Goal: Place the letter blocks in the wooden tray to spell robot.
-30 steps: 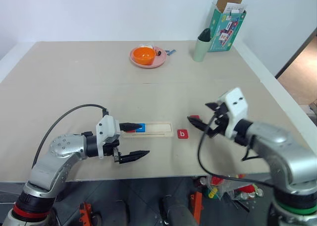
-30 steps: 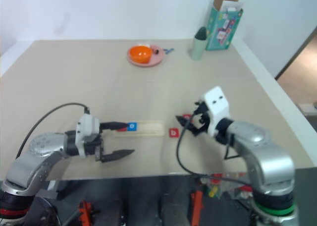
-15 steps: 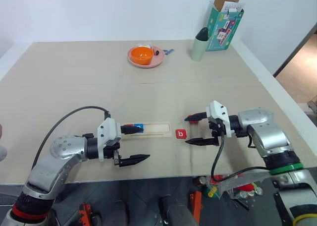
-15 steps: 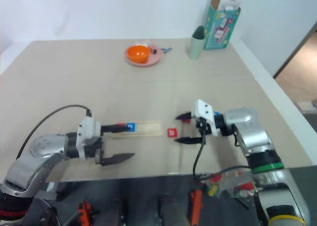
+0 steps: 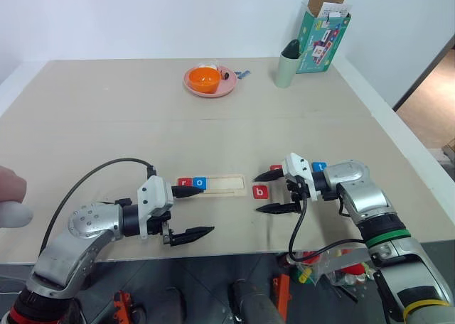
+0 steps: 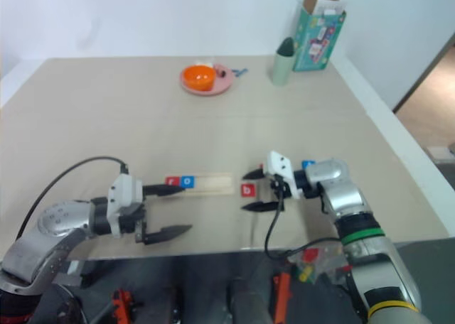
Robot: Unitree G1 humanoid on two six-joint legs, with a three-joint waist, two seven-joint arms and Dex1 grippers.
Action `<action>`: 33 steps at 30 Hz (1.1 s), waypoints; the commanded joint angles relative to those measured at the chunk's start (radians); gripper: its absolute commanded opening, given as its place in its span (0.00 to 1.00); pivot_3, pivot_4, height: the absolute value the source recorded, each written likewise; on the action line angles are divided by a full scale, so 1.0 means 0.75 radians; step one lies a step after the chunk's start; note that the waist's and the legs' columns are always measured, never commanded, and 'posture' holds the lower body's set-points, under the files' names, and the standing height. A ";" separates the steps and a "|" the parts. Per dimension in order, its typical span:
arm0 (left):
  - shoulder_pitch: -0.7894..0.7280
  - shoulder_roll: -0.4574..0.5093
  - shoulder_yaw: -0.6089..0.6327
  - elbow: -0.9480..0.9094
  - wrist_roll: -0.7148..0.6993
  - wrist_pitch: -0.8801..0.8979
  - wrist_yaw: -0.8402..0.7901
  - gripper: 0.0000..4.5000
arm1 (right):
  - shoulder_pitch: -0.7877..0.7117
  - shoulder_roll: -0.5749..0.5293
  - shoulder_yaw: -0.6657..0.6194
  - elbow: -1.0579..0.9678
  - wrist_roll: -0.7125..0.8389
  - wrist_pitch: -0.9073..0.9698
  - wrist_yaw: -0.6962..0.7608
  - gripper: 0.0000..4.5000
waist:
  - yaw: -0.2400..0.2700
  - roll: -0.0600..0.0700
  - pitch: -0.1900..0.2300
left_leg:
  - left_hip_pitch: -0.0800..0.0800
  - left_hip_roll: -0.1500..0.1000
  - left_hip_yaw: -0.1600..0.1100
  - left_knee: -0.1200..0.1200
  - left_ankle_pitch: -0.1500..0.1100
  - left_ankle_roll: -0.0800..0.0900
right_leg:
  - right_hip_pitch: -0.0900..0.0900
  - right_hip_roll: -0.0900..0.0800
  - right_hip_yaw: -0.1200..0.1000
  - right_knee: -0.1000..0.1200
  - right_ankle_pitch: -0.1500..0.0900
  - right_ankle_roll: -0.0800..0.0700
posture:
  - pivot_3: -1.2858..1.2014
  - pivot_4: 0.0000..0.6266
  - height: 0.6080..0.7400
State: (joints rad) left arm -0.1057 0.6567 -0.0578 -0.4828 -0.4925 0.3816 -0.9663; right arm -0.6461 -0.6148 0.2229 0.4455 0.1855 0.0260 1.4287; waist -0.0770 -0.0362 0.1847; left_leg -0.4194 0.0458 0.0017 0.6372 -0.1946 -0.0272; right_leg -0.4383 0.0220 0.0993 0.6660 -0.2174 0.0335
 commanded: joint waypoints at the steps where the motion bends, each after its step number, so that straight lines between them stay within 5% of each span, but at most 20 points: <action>1: 0.003 0.015 0.035 -0.037 -0.014 -0.004 0.010 1.00 | -0.045 0.014 -0.015 0.036 -0.020 -0.014 -0.017 0.75 | 0.000 0.000 0.000 | 0.000 0.000 0.000 0.000 0.000 0.000 | 0.000 0.000 0.000 0.000 0.000 0.000 | 0.52 0.24 1.00; 8: 0.006 0.010 0.027 -0.038 -0.013 -0.003 0.026 1.00 | -0.067 0.035 -0.024 0.109 -0.045 -0.044 -0.035 0.27 | 0.000 0.000 0.000 | 0.001 0.000 0.000 0.000 0.000 0.000 | 0.001 0.000 0.000 0.000 0.001 0.000 | 0.52 0.24 1.00; 22: 0.109 0.060 0.172 0.034 -0.024 -0.051 0.008 1.00 | -0.101 0.045 -0.035 -0.406 0.143 0.315 -0.054 0.27 | -0.001 0.000 0.000 | 0.001 0.001 0.000 0.000 0.000 0.000 | 0.000 0.001 -0.001 0.002 0.001 0.000 | 0.52 0.24 1.00; 33: 0.108 0.024 0.213 0.078 -0.042 -0.057 0.044 1.00 | -0.285 0.285 0.130 -0.023 -0.076 0.132 -0.144 0.27 | 0.000 0.000 0.000 | 0.000 0.001 0.001 0.001 0.001 -0.001 | 0.000 0.001 0.000 0.002 0.000 -0.003 | 0.52 0.24 1.00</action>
State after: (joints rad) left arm -0.0217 0.6797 0.0794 -0.4110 -0.5112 0.3546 -0.9398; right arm -0.8239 -0.4050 0.3262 0.4083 0.1411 0.1578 1.3252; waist -0.0772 -0.0359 0.1848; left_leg -0.4192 0.0469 0.0021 0.6380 -0.1941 -0.0280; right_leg -0.4387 0.0228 0.0993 0.6672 -0.2161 0.0332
